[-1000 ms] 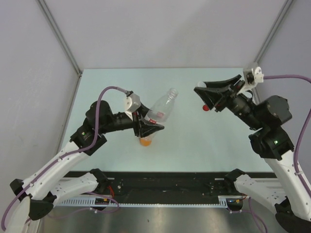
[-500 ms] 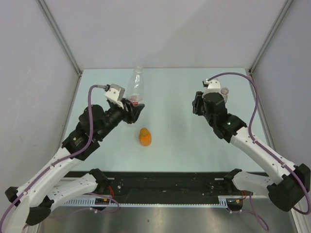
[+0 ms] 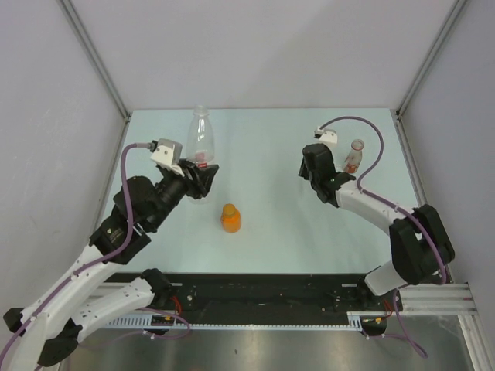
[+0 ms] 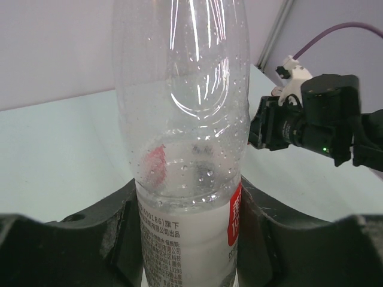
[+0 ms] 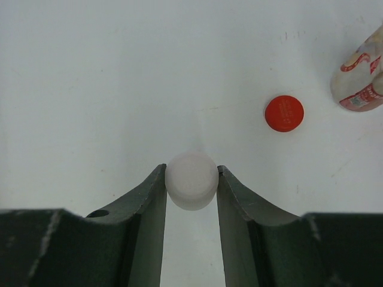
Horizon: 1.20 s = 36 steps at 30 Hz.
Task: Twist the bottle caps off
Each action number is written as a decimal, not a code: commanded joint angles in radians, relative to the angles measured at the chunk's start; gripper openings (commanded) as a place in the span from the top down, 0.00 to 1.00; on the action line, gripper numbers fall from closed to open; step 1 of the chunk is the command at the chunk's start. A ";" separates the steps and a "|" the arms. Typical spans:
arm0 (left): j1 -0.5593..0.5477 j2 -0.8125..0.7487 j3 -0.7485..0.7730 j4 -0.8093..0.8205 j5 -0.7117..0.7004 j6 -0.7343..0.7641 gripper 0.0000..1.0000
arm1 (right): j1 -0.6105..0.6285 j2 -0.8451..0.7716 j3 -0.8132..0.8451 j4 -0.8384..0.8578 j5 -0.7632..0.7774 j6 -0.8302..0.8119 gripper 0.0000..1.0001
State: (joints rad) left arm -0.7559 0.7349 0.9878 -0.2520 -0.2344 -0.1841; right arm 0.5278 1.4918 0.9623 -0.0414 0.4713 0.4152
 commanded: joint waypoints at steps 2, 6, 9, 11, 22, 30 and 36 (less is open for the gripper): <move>0.006 -0.031 -0.014 0.002 -0.029 -0.012 0.97 | -0.006 0.119 0.018 0.130 0.067 0.010 1.00; 0.006 -0.032 -0.020 0.002 -0.032 -0.012 0.97 | -0.009 0.206 0.029 0.144 0.072 0.020 1.00; 0.006 -0.029 -0.026 0.005 -0.032 -0.012 0.97 | -0.022 0.252 0.038 0.141 0.043 0.051 1.00; 0.006 -0.026 -0.029 0.007 -0.031 -0.012 0.97 | -0.026 0.275 0.044 0.146 0.030 0.059 1.00; 0.006 -0.020 -0.051 0.017 -0.036 -0.017 0.97 | -0.061 0.373 0.099 0.133 -0.020 0.059 1.00; 0.006 -0.017 -0.055 0.016 -0.046 -0.006 0.96 | -0.080 0.443 0.164 0.086 -0.045 0.060 1.00; 0.006 -0.011 -0.057 0.020 -0.052 -0.003 0.94 | -0.081 0.466 0.176 0.069 -0.060 0.054 1.00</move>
State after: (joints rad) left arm -0.7540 0.7212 0.9321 -0.2569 -0.2634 -0.1841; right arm 0.4496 1.9320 1.1042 0.0467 0.4175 0.4599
